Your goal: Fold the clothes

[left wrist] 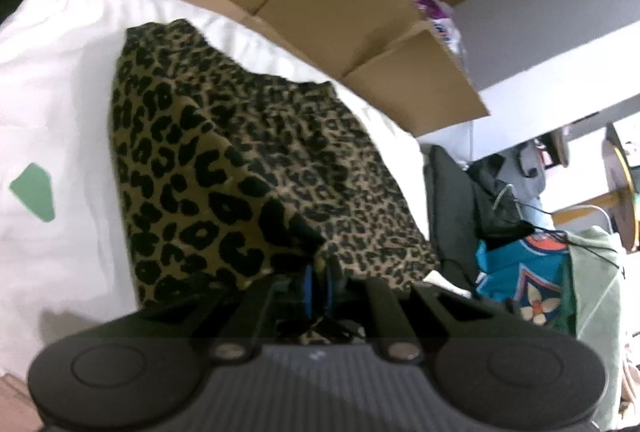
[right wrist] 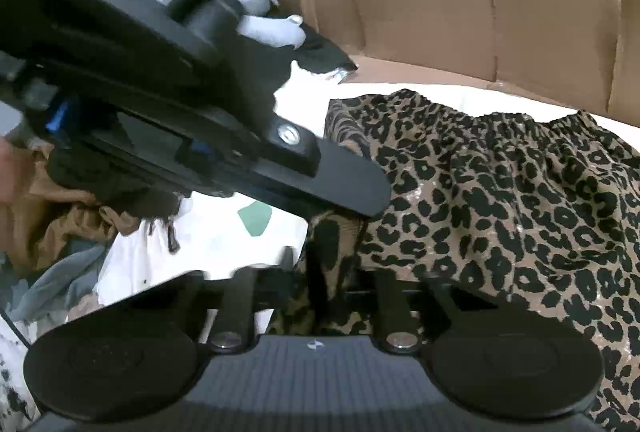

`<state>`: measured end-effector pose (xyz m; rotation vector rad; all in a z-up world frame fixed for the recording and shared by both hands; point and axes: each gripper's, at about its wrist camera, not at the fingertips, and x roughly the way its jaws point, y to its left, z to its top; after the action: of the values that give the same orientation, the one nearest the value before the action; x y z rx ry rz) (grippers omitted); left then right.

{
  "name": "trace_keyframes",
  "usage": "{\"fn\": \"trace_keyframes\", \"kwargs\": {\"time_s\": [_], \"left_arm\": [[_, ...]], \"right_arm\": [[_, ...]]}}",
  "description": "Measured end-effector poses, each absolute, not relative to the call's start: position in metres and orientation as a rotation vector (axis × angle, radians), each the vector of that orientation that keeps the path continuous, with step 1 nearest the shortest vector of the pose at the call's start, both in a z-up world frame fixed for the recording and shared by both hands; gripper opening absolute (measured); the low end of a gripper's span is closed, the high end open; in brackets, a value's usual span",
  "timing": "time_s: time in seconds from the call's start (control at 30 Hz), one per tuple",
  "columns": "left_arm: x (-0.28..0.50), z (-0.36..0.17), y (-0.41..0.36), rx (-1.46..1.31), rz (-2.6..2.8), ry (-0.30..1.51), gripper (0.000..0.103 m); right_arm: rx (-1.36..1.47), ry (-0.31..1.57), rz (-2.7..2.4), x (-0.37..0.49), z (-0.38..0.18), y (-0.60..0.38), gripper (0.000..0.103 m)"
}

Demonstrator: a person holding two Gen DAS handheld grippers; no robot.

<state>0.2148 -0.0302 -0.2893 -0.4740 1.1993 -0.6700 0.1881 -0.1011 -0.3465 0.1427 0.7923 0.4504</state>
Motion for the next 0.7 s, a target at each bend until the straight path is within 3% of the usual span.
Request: {"fn": "trace_keyframes", "kwargs": {"time_s": [0.1, 0.17, 0.4, 0.47, 0.5, 0.57, 0.7], "left_arm": [[0.214, -0.286, -0.029, -0.482, -0.669, 1.171, 0.014], [0.215, -0.286, -0.027, -0.467, -0.649, 1.164, 0.026], [0.217, -0.292, -0.024, -0.371, -0.551, 1.165, 0.026], [0.216, -0.295, -0.023, -0.364, -0.544, 1.178, 0.033], [0.216, -0.297, -0.023, -0.360, -0.542, 1.184, 0.044], [0.215, -0.301, -0.025, -0.334, -0.538, 1.187, 0.054], [0.213, -0.309, -0.030, -0.281, -0.532, 1.192, 0.056]], "right_arm": [[0.163, 0.794, 0.430, 0.190, -0.345, -0.113, 0.002], [0.179, 0.793, 0.401, 0.191, -0.344, -0.124, 0.002], [0.244, 0.801, 0.328, 0.194, -0.340, -0.161, 0.001], [0.255, 0.800, 0.312, 0.191, -0.340, -0.170, 0.001], [0.259, 0.798, 0.304, 0.190, -0.339, -0.174, 0.001], [0.267, 0.793, 0.288, 0.189, -0.338, -0.182, 0.001], [0.276, 0.790, 0.254, 0.189, -0.339, -0.197, 0.001]]}}
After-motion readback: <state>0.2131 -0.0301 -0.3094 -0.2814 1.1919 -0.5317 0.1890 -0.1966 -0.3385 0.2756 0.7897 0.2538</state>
